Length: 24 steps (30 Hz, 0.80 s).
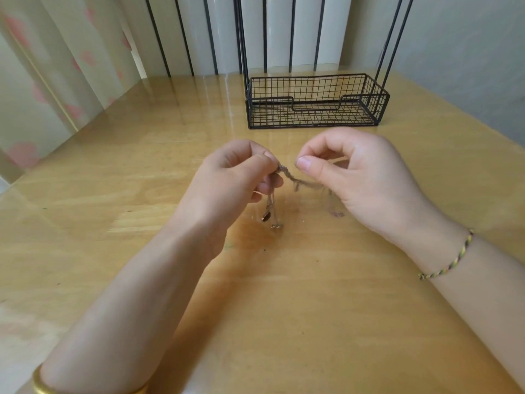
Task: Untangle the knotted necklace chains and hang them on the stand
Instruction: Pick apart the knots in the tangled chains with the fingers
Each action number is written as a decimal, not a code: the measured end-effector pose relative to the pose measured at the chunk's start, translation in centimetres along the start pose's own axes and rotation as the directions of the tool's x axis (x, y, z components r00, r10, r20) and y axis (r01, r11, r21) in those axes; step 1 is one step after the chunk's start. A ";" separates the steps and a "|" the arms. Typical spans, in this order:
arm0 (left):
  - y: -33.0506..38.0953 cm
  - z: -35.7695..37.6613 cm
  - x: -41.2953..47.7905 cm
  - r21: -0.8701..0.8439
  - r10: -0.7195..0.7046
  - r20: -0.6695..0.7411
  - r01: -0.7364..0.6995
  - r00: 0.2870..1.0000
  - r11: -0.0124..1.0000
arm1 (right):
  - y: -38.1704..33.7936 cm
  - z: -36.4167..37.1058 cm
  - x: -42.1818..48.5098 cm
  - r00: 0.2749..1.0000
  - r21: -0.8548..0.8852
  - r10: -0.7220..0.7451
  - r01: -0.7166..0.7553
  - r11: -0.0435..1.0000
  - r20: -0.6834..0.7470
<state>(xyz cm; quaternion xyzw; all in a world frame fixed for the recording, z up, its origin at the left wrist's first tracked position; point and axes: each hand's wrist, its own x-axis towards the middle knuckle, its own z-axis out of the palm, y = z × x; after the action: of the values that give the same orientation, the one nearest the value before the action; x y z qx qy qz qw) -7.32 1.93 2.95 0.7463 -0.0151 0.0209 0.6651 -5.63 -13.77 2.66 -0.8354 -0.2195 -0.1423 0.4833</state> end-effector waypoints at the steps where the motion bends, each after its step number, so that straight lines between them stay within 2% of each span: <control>1: 0.0 -0.1 0.1 -0.008 -0.002 -0.013 0.002 1.000 1.000 | 0.1 0.0 0.1 1.000 -0.027 -0.005 0.004 1.000 -0.014; 7: -0.3 -0.2 0.2 -0.003 -0.024 0.040 0.025 0.999 1.000 | -0.4 0.4 -0.4 1.000 -0.004 0.008 -0.008 1.000 0.019; 12: -0.4 -0.4 0.3 0.005 -0.035 0.067 0.035 0.997 0.999 | -0.3 0.4 -0.3 0.997 -0.158 -0.065 0.057 0.986 -0.047; 15: -0.5 -0.4 0.3 0.044 -0.027 0.036 0.025 0.999 0.999 | -0.2 0.3 -0.3 0.995 -0.232 -0.093 0.080 0.969 -0.043; 19: -0.6 -0.3 0.4 0.174 0.060 -0.039 -0.052 0.997 0.983 | -0.3 0.2 -0.2 0.995 -0.313 -0.097 0.082 0.946 -0.034; 24: -0.6 -0.1 0.3 0.242 0.107 -0.063 -0.089 0.992 0.966 | -0.7 0.4 -0.1 0.999 -0.234 -0.038 0.038 0.971 0.008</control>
<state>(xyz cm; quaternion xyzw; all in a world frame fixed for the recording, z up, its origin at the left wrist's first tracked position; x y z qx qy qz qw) -6.98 2.05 2.40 0.8179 -0.0242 0.0834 0.5688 -6.07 -13.15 2.89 -0.8826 -0.2179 -0.1749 0.3781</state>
